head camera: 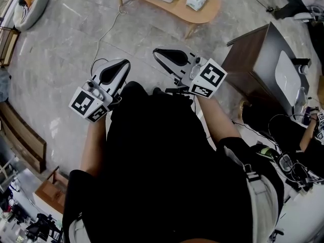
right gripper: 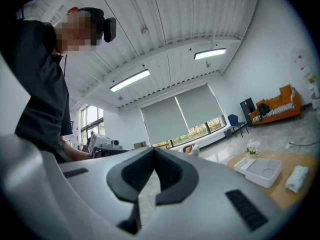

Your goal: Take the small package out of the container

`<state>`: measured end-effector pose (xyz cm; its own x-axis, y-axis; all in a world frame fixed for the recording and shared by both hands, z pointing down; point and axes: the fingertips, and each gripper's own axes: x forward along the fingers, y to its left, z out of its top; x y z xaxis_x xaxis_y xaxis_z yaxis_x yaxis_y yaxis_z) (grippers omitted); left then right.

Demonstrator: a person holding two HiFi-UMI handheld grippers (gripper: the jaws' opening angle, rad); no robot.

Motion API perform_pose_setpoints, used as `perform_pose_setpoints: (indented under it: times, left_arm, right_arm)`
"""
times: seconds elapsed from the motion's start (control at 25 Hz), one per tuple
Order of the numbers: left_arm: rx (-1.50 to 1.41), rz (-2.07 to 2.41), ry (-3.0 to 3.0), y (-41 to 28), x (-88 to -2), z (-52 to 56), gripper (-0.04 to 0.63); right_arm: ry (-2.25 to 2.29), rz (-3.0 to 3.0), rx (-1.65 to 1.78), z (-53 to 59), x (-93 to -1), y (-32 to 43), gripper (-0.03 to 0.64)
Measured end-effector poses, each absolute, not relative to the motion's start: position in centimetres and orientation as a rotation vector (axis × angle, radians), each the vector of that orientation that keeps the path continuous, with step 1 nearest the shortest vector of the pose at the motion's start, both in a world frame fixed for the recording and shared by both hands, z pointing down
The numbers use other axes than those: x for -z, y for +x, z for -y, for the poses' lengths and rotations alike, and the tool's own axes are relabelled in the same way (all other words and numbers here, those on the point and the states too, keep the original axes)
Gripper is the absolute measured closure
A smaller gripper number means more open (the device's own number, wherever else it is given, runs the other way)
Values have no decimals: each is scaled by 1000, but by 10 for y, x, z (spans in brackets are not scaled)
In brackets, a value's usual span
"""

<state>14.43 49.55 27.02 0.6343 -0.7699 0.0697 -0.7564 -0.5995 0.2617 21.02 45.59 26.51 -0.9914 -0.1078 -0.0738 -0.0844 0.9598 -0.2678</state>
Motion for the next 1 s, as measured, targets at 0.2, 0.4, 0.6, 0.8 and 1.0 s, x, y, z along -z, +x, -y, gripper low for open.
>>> perform_pose_setpoints:
  times: [0.2, 0.4, 0.6, 0.8, 1.0]
  left_arm:
    - [69, 1260, 2549, 131, -276, -498, 571]
    - [99, 1244, 2529, 117, -286, -485, 571]
    - [160, 1216, 2532, 101, -290, -442, 571]
    - [209, 1180, 2554, 81, -290, -385, 571]
    - [270, 1178, 2542, 40, -285, -330, 571]
  right_arm:
    - [-202, -3014, 472, -446, -277, 206, 606]
    - [-220, -3029, 479, -436, -285, 192, 605]
    - [-249, -3061, 495, -410, -291, 180, 605]
    - [-313, -3103, 490, -360, -295, 170, 606]
    - [-345, -3112, 430, -302, -277, 132, 605]
